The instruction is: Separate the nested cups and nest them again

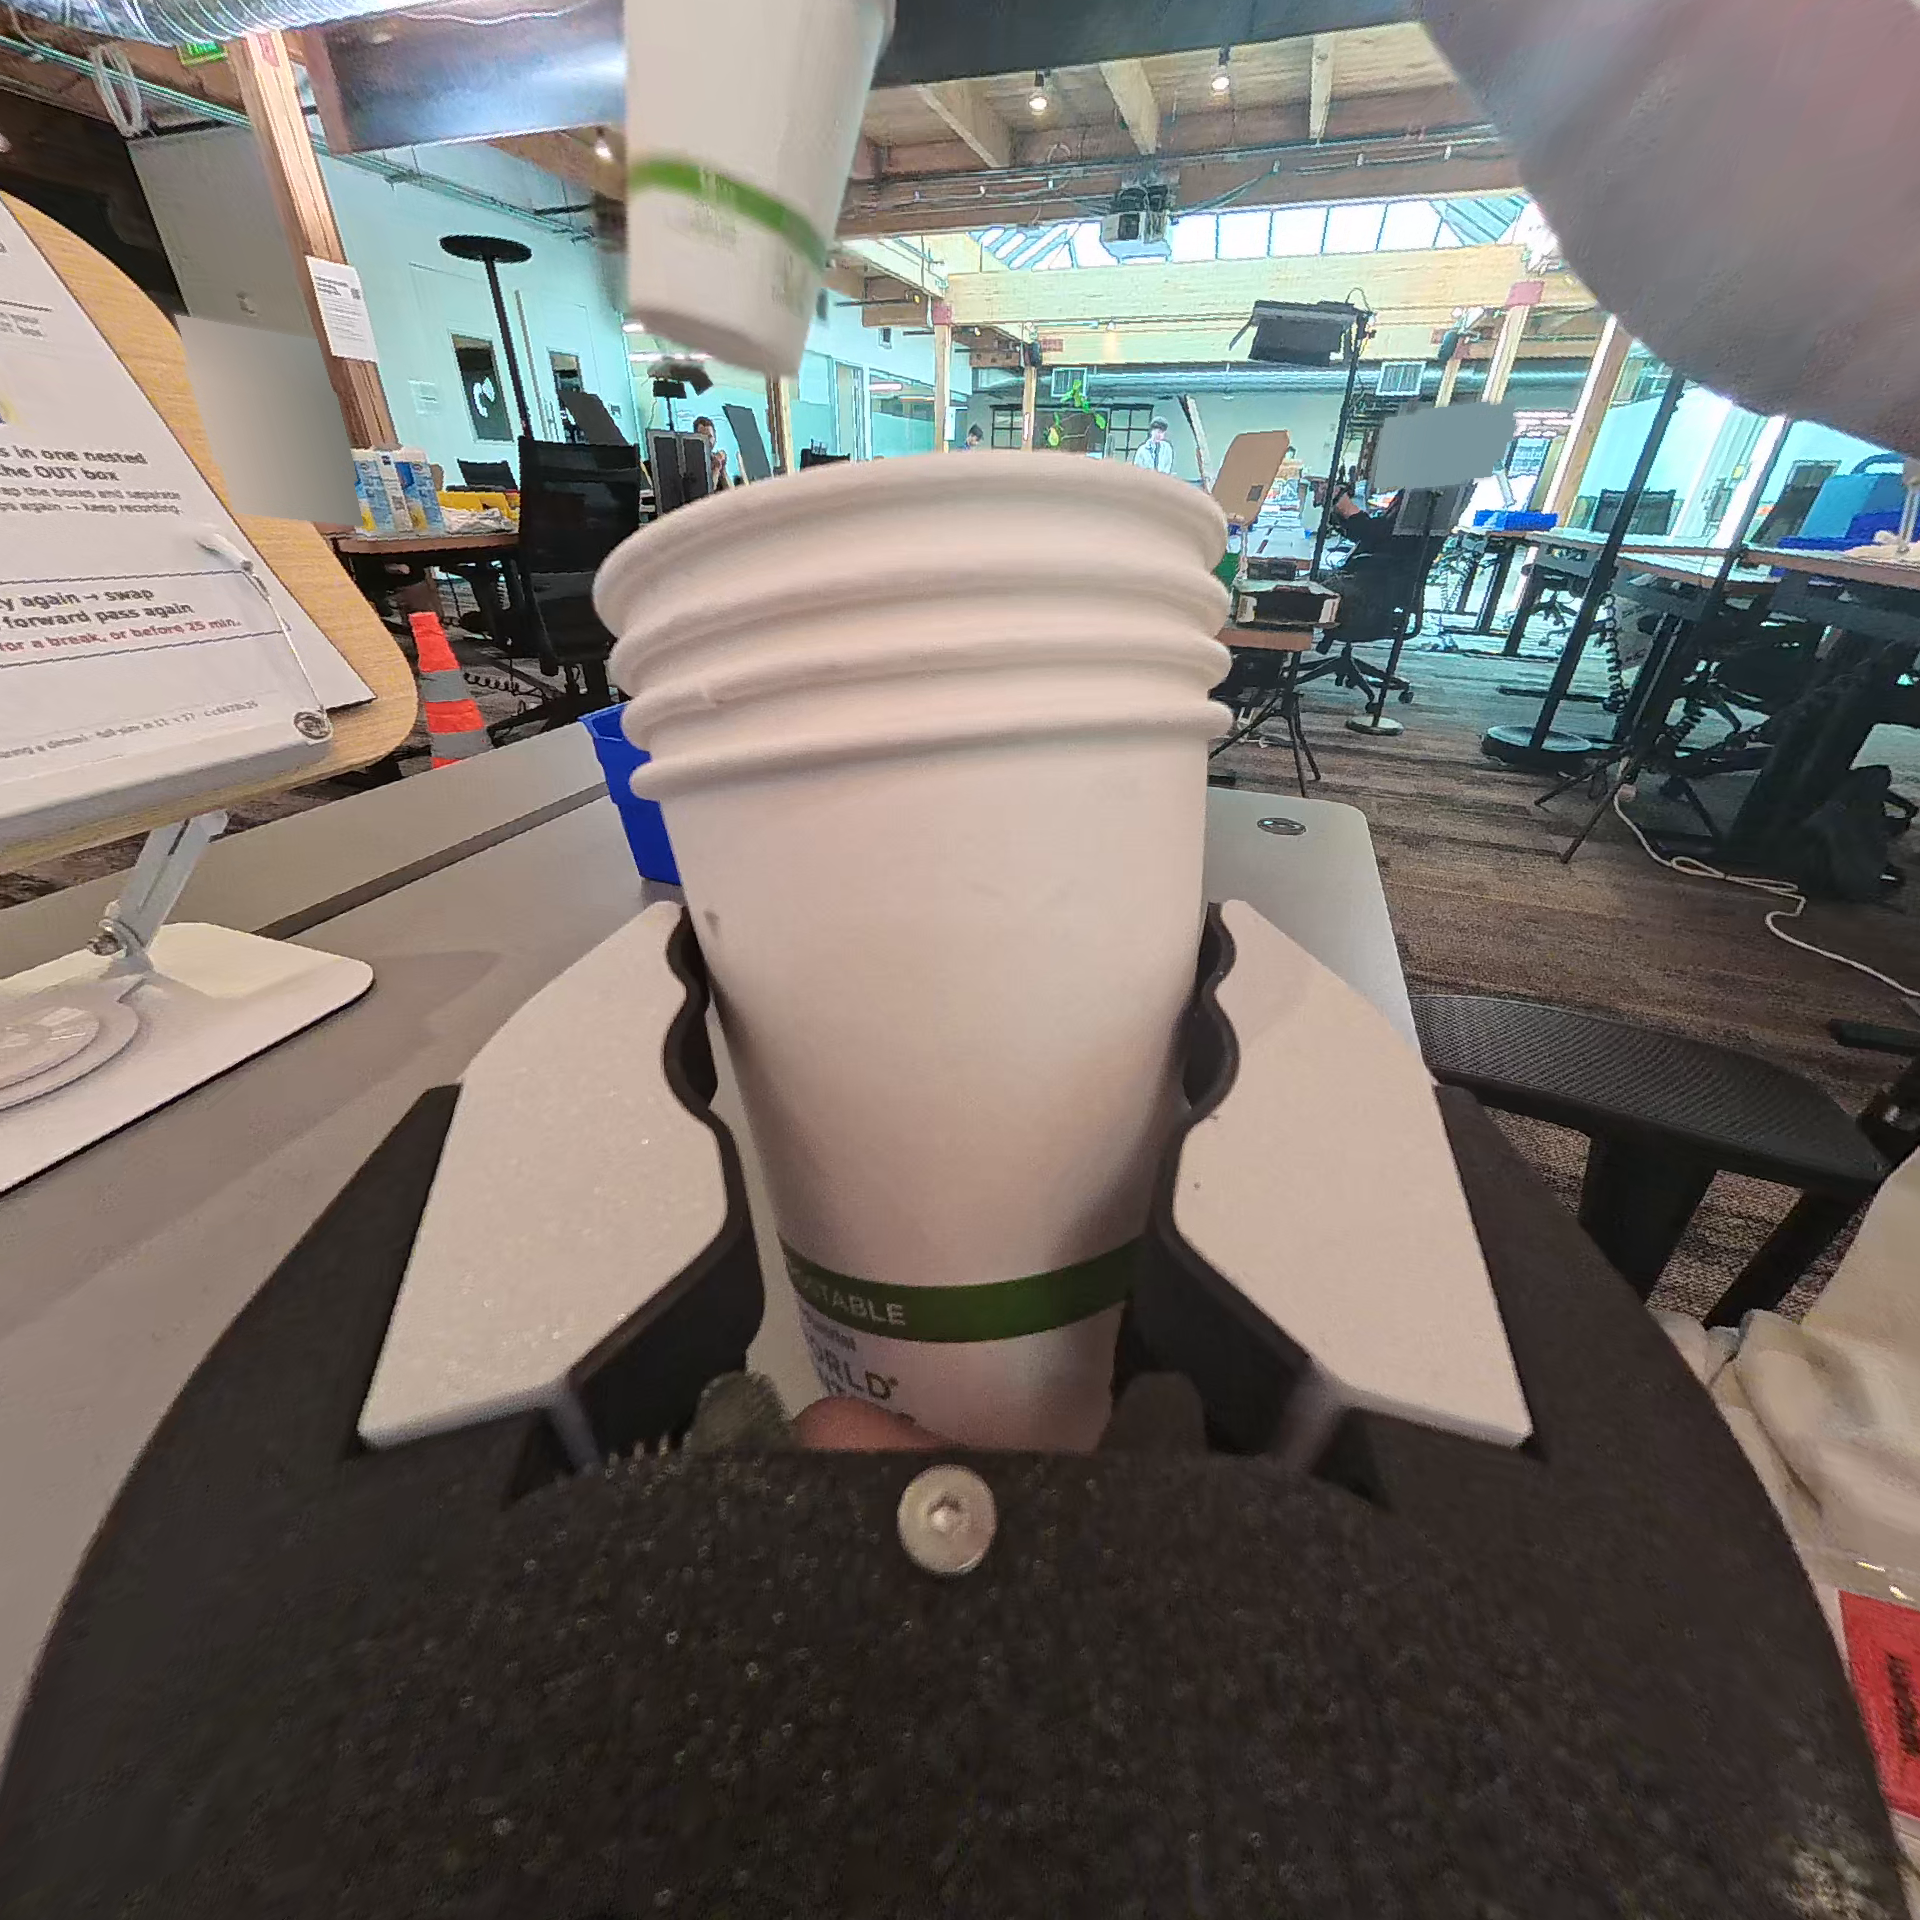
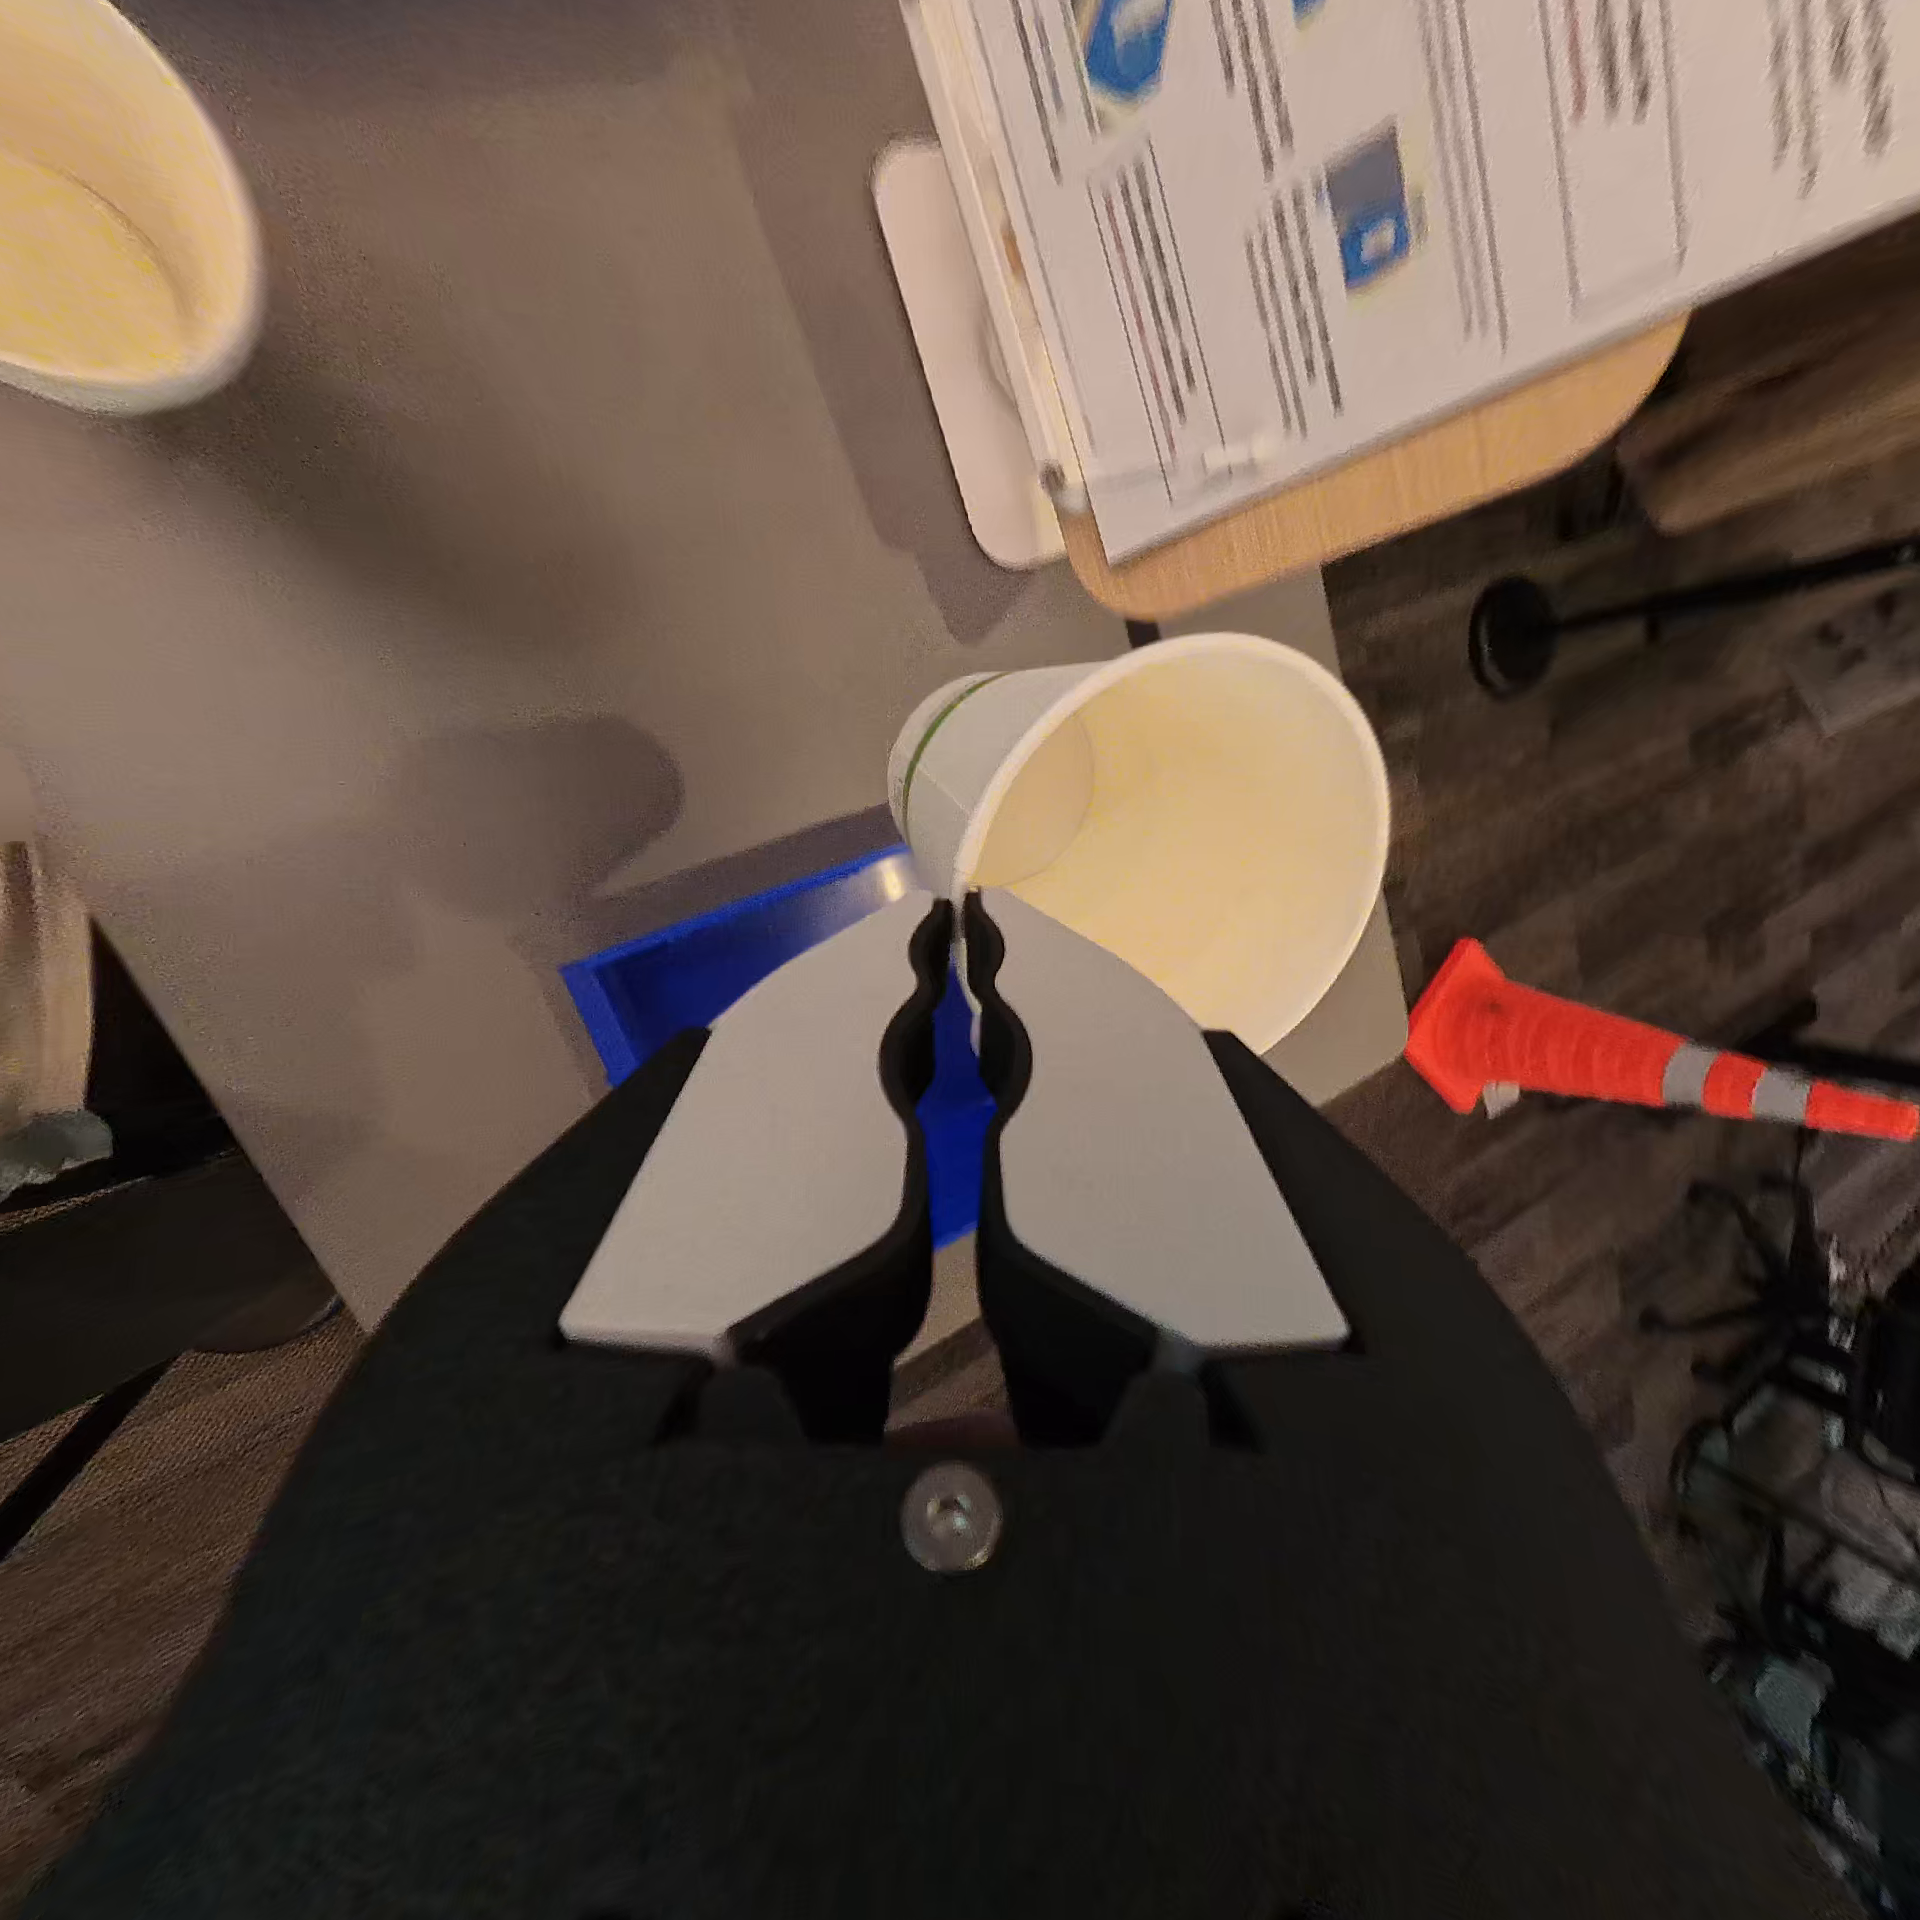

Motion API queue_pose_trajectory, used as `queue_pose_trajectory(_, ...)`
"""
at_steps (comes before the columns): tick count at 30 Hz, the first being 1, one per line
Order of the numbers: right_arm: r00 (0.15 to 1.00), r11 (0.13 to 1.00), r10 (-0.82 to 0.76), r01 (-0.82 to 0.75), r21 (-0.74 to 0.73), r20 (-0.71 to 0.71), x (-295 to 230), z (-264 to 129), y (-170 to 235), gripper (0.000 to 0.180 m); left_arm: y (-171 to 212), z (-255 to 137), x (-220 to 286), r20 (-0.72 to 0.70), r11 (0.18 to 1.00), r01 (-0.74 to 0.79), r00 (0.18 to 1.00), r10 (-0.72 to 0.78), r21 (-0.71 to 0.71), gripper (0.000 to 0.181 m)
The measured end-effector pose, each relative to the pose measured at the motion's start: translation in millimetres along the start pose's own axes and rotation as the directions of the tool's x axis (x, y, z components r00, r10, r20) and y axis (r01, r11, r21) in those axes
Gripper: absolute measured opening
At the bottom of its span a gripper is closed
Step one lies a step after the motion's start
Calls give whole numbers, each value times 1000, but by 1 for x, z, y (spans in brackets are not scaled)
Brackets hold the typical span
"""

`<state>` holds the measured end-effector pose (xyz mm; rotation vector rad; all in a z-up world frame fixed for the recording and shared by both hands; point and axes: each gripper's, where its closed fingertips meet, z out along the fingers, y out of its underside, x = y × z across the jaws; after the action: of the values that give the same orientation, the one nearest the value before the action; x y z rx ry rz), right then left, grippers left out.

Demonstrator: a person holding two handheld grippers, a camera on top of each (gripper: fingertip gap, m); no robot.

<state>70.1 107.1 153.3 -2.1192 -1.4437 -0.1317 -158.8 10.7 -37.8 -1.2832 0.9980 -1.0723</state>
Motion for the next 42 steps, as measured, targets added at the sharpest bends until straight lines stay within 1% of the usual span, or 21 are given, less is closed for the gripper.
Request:
queue_pose_trajectory(4, 998, 994, 63, -64, -91, -17, 17, 45, 47, 3, -1, 0, 0, 0, 1000, 2, 1000, -2, 4, 89)
queue_pose_trajectory(8, 995, 980, 104, -103, -170, -4, 24, 101, 83, 3, -3, -1, 0, -1, 1000, 16, 1000, -16, 17, 89)
queue_pose_trajectory(12, 993, 965, 110, -99, -243, 31, 20, 153, 107, 3, -8, -3, 0, -8, 999, 31, 999, -31, 37, 89)
queue_pose_trajectory(15, 993, 956, 101, -82, -282, 56, 18, 180, 116, 3, -12, -4, -1, -10, 998, 39, 999, -38, 55, 89)
queue_pose_trajectory(20, 990, 944, 115, -85, -318, 77, 22, 209, 127, 3, -12, -5, -4, -3, 999, 25, 1000, -25, 48, 89)
queue_pose_trajectory(23, 986, 944, 138, -102, -315, 96, 23, 222, 131, 3, -11, -5, -5, -1, 999, 25, 1000, -25, 41, 89)
queue_pose_trajectory(31, 977, 941, 161, -109, -321, 140, 14, 237, 142, 3, -7, 0, -7, -1, 999, 24, 1000, -24, 23, 89)
queue_pose_trajectory(33, 979, 946, 157, -110, -306, 134, 14, 235, 141, 3, -7, 1, -8, -1, 1000, 23, 1000, -23, 20, 89)
queue_pose_trajectory(34, 981, 950, 148, -105, -294, 128, 14, 233, 139, 6, -7, 2, -8, 0, 1000, 23, 1000, -23, 19, 89)
queue_pose_trajectory(35, 982, 954, 143, -104, -282, 123, 15, 230, 135, 16, -7, 3, -8, -1, 1000, 23, 1000, -23, 19, 89)
queue_pose_trajectory(36, 985, 957, 137, -103, -270, 109, 16, 223, 130, 20, -7, 3, -8, -1, 1000, 23, 1000, -23, 17, 89)
queue_pose_trajectory(37, 988, 967, 124, -100, -234, 93, 18, 213, 118, 20, -7, 3, -8, 1, 1000, 21, 1000, -21, 16, 89)
queue_pose_trajectory(38, 991, 980, 110, -95, -174, 80, 17, 200, 99, 20, -6, 4, -8, 2, 1000, 17, 1000, -17, 13, 89)
queue_pose_trajectory(40, 994, 997, 69, -70, 14, 88, -2, 167, 42, 19, -5, 5, -7, 6, 1000, 9, 1000, -9, 6, 89)
queue_pose_trajectory(41, 992, 991, 31, -47, 128, 124, -25, 149, 7, 19, -4, 5, -8, 8, 1000, 5, 1000, -5, 4, 89)
queue_pose_trajectory(42, 980, 970, -34, -15, 241, 195, -58, 132, -26, 18, -3, 6, -8, 9, 1000, 2, 1000, -2, -2, 89)
